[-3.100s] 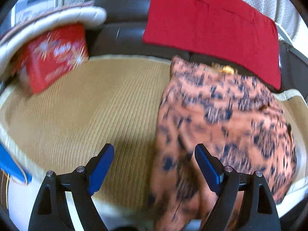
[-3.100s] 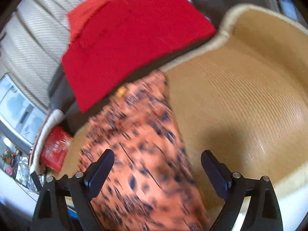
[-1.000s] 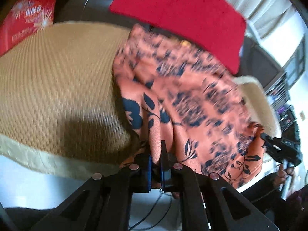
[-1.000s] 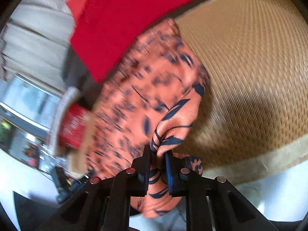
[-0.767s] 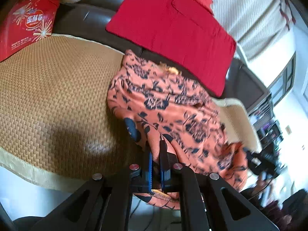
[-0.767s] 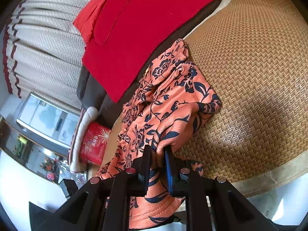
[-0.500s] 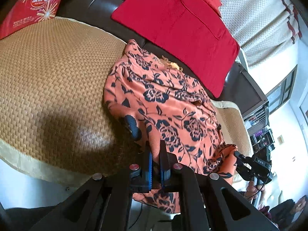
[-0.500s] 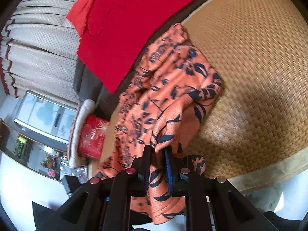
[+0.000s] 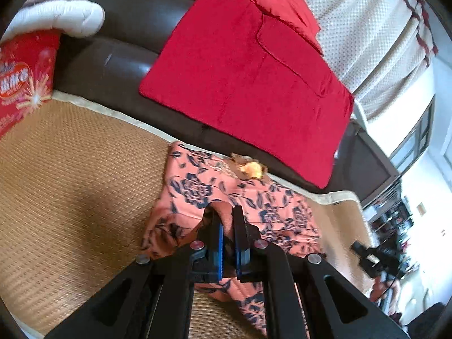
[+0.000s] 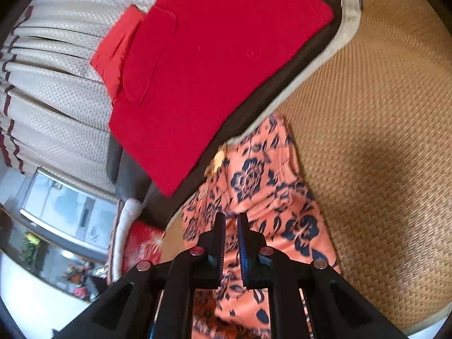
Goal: Fold small clothes
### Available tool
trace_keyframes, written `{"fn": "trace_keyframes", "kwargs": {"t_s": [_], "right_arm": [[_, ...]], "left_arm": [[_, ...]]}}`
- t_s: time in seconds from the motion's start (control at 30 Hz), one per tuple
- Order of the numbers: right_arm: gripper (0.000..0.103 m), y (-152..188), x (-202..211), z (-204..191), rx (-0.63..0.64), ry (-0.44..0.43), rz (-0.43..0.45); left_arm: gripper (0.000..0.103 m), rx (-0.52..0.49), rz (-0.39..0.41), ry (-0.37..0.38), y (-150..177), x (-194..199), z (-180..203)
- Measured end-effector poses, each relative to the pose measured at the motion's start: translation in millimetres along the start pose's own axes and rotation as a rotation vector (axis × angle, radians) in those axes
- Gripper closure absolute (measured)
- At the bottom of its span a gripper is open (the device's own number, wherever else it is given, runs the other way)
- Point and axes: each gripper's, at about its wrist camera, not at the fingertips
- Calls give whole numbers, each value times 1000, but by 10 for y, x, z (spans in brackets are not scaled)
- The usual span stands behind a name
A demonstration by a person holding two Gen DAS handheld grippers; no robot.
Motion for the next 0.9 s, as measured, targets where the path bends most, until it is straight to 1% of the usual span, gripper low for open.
{"fn": "trace_keyframes", "kwargs": {"t_s": [0.03, 0.1, 0.13, 0.17, 0.2, 0.23, 0.27, 0.33, 0.4, 0.43, 0.53, 0.63, 0.7, 0.73, 0.8, 0.83, 0.87, 0.9], "right_arm": [[89, 44, 15, 19, 10, 28, -22], [88, 196, 108, 114, 84, 109, -78], [85, 276, 148, 170, 109, 145, -94], [79, 370, 195, 263, 126, 189, -113], [76, 469, 255, 364, 125, 219, -128], [68, 562, 344, 494, 106, 238, -138], [48, 656, 406, 593, 80, 249, -141], [20, 800, 524, 714, 42, 270, -140], [20, 950, 630, 779, 16, 267, -107], [20, 1044, 642, 830, -5, 270, -113], [20, 1319, 509, 980, -39, 310, -189], [20, 1465, 367, 1030, -26, 340, -194], [20, 1542, 280, 1029, -24, 326, -192], [22, 1588, 254, 1021, -29, 308, -186], [43, 1673, 229, 1006, -32, 285, -203], [68, 1716, 222, 979, -18, 290, -221], [83, 1745, 234, 943, -12, 274, -233], [83, 1753, 254, 910, -21, 257, -233]], "left_arm": [[97, -7, -1, 2, 52, -8, 15], [97, -12, -12, -2, 177, 35, -10], [97, 0, -17, 0, 221, 75, -54], [97, 13, -16, -2, 265, 123, -92], [97, 23, -10, -8, 306, 203, -137], [97, 30, -4, -9, 321, 255, -160], [97, 41, 4, -7, 340, 327, -191], [97, 43, 12, -8, 356, 431, -213], [97, 44, 14, -14, 388, 507, -219], [97, 47, 14, -18, 404, 535, -213], [97, 55, 16, -24, 448, 609, -212], [97, 57, 23, -29, 477, 671, -211], [97, 60, 26, -34, 494, 706, -207], [97, 59, 27, -37, 502, 720, -206], [97, 53, 24, -47, 512, 741, -198], [97, 50, 22, -50, 512, 751, -197], [97, 46, 22, -51, 507, 767, -197], [97, 41, 22, -53, 493, 778, -195]]}}
Point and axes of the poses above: each gripper's, at about its wrist camera, not at the fingertips, and x roughly against the way its jaws point, z to its right, y to its underside, and after that the axes turned 15 degrees about z, right-handed
